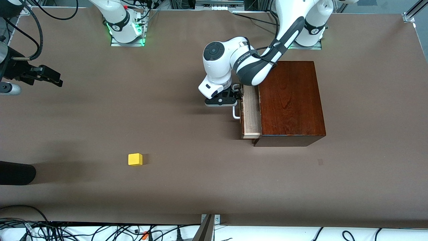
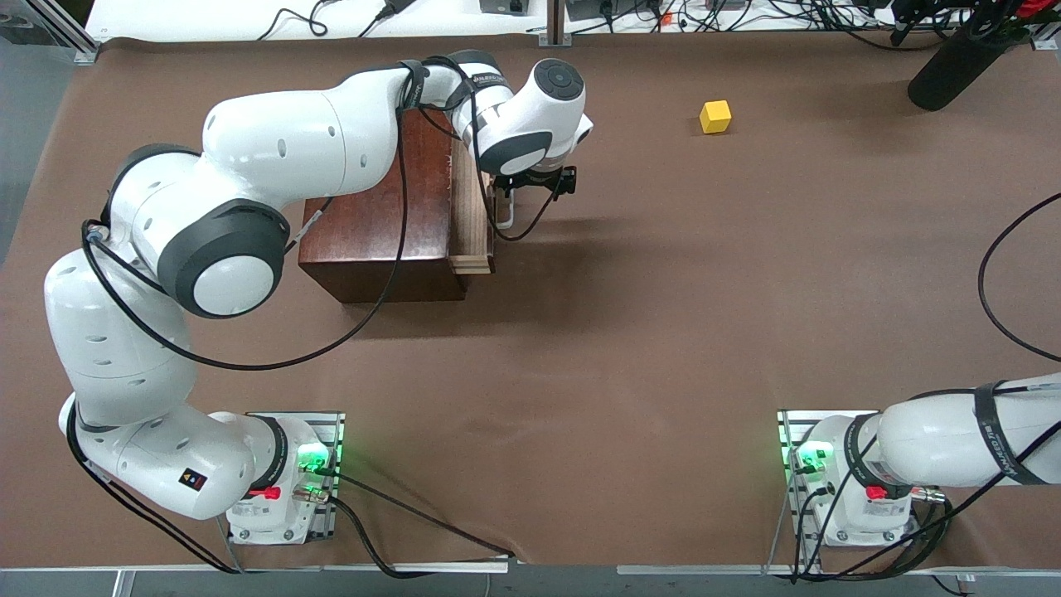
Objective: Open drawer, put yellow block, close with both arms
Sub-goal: 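Pull the drawer handle outward with the left gripper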
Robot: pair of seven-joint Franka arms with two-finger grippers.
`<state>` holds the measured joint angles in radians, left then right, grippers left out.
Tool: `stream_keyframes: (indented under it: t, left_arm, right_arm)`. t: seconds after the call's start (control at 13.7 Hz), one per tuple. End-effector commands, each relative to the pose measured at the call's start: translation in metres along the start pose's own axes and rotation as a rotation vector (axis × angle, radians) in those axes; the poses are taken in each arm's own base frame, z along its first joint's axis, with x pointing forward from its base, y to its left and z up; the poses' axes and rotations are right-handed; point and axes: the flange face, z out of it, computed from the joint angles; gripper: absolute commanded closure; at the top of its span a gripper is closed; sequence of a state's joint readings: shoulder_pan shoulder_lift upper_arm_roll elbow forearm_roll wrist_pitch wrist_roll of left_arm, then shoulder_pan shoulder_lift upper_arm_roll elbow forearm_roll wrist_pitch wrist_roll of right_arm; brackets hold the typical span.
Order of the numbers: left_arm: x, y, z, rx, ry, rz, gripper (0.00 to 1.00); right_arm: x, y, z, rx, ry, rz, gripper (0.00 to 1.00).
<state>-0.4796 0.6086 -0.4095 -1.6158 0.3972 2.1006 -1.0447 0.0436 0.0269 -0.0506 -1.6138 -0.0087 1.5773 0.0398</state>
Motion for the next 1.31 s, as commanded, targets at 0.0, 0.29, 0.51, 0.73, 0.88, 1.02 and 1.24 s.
stream_keyframes:
  t: [0.0, 0.29, 0.51, 0.73, 0.88, 1.02, 1.24]
  left_arm:
    - [0.005, 0.029, 0.006, -0.098, -0.004, -0.004, 0.00]
    - [0.005, 0.029, 0.005, -0.100, -0.004, -0.007, 0.00]
    - [0.005, 0.029, 0.005, -0.099, -0.003, -0.005, 0.00]
    - [0.010, 0.030, -0.003, -0.110, 0.009, -0.010, 0.00]
    - [0.014, 0.030, -0.010, -0.117, 0.019, -0.011, 0.00]
    - [0.013, 0.030, -0.011, -0.111, 0.018, -0.009, 0.00]
    - [0.014, 0.026, -0.016, -0.084, 0.022, 0.007, 0.00]
  right_arm:
    - [-0.001, 0.002, -0.004, -0.011, -0.001, -0.010, 0.00]
    - [-0.001, 0.002, -0.003, -0.011, -0.002, -0.010, 0.00]
    - [-0.001, 0.002, -0.003, -0.011, -0.001, -0.010, 0.00]
    - [0.000, 0.003, -0.003, -0.013, -0.001, -0.008, 0.00]
    - [0.000, 0.005, -0.004, -0.012, 0.002, -0.004, 0.00]
    - [0.000, 0.006, -0.006, -0.006, 0.007, 0.001, 0.00]
    - [0.001, 0.006, -0.004, -0.006, 0.005, 0.001, 0.00]
